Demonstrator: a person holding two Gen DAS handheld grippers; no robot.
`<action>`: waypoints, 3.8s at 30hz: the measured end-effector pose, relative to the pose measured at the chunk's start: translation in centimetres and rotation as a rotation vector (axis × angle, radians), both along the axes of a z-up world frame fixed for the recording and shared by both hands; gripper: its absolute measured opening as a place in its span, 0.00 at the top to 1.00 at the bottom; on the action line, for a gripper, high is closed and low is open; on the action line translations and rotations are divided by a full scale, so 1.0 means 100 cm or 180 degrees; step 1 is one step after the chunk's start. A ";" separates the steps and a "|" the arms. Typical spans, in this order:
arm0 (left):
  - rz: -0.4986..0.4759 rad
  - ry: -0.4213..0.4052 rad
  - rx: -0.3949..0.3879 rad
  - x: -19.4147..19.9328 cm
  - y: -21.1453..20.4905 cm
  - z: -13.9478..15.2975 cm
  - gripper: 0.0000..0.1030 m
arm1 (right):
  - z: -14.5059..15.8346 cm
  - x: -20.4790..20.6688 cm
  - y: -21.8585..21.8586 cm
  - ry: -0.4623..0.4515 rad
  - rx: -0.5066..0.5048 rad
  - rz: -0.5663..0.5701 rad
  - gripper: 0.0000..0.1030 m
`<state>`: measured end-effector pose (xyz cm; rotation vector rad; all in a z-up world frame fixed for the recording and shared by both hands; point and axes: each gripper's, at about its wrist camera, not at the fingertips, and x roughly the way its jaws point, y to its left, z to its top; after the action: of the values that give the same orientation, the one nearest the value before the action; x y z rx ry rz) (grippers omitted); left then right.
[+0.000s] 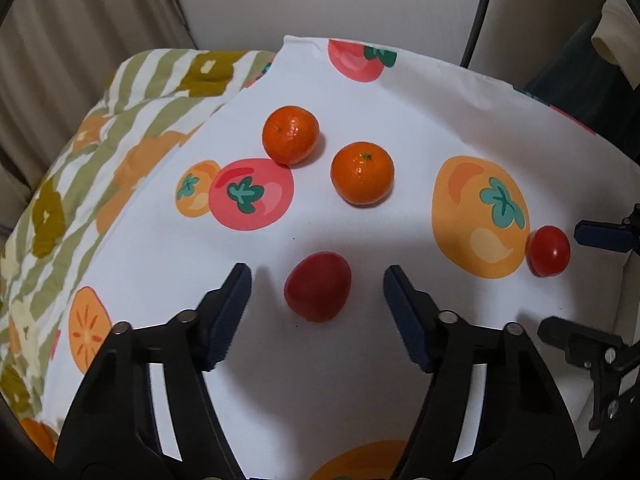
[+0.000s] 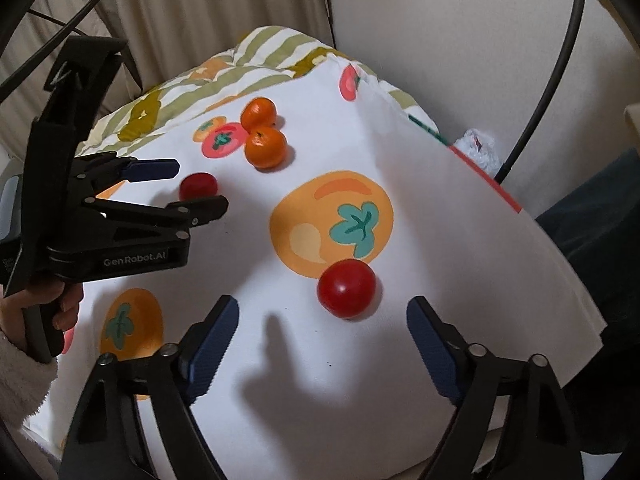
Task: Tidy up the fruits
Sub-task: 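Close the left tool on its tomato while the right tool grasps the other tomato, then carry both red tomatoes over the cream bowl with both tools, then open the left tool over the bowl while the right tool releases its tomato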
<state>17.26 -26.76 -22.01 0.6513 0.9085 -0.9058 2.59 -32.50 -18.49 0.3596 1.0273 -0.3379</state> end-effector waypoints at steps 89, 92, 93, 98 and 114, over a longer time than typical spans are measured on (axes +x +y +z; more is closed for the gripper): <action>0.2559 -0.0185 -0.0190 0.039 0.362 0.053 0.64 | 0.055 0.190 0.284 -0.0487 0.0249 0.2598 0.70; 0.2516 -0.0179 -0.0232 0.038 0.363 0.055 0.62 | 0.053 0.192 0.285 -0.0456 0.0256 0.2595 0.70; 0.2503 -0.0173 -0.0225 0.037 0.363 0.056 0.58 | 0.052 0.192 0.286 -0.0448 0.0255 0.2597 0.70; 0.2582 -0.0314 -0.0210 0.030 0.374 0.064 0.00 | 0.054 0.195 0.291 -0.0441 0.0256 0.2627 0.70; 0.2797 -0.0279 -0.0233 0.017 0.418 0.072 0.00 | 0.038 0.214 0.353 -0.0285 0.0386 0.3241 0.70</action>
<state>18.92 15.00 -14.86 0.1739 0.9491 -0.1190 23.97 2.76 -14.69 -0.0701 1.0201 0.6518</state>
